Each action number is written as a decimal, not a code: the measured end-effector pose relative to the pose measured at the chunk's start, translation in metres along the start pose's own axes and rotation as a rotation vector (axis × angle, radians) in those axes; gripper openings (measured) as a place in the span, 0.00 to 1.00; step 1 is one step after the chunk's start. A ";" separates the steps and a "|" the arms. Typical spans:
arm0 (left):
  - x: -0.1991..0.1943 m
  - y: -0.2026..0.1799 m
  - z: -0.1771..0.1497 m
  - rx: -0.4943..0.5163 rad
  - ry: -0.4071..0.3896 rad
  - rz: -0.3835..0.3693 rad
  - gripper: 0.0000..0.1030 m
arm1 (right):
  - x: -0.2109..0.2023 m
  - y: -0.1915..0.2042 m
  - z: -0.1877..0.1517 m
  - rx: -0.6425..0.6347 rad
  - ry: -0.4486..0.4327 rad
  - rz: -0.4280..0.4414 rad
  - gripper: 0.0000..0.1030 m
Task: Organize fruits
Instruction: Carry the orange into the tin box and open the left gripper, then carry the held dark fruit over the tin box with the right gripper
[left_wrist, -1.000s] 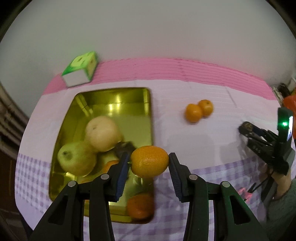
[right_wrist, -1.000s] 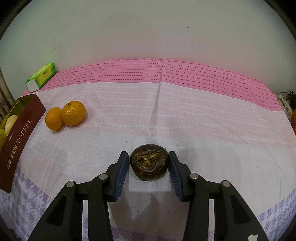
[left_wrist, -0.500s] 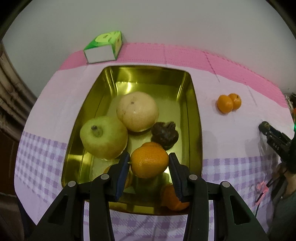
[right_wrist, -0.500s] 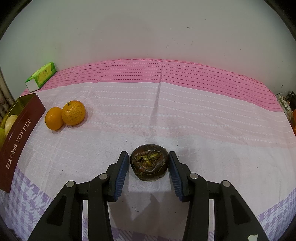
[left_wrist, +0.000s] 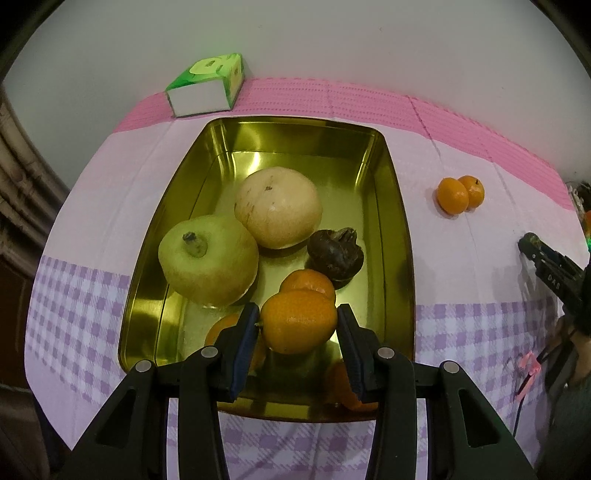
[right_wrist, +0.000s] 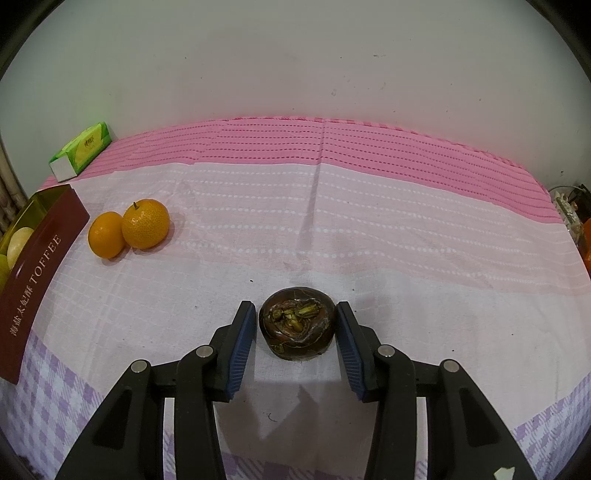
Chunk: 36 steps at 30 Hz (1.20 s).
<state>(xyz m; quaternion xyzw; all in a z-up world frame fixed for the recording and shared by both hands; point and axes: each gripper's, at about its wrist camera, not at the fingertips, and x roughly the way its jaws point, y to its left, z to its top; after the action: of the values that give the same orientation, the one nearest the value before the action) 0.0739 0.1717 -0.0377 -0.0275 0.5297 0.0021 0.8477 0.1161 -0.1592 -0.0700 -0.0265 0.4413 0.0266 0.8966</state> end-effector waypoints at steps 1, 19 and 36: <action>-0.001 0.000 -0.001 0.001 -0.002 0.003 0.43 | 0.000 0.000 0.000 0.000 0.000 0.000 0.40; -0.001 0.002 -0.006 -0.003 0.001 0.000 0.46 | 0.001 -0.001 0.000 0.001 0.001 -0.010 0.44; -0.021 0.013 -0.004 -0.027 -0.047 -0.019 0.54 | 0.001 0.000 -0.001 0.001 0.001 -0.024 0.43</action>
<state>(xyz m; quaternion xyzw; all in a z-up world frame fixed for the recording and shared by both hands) 0.0606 0.1854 -0.0214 -0.0439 0.5094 0.0019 0.8594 0.1160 -0.1592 -0.0713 -0.0314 0.4413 0.0155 0.8967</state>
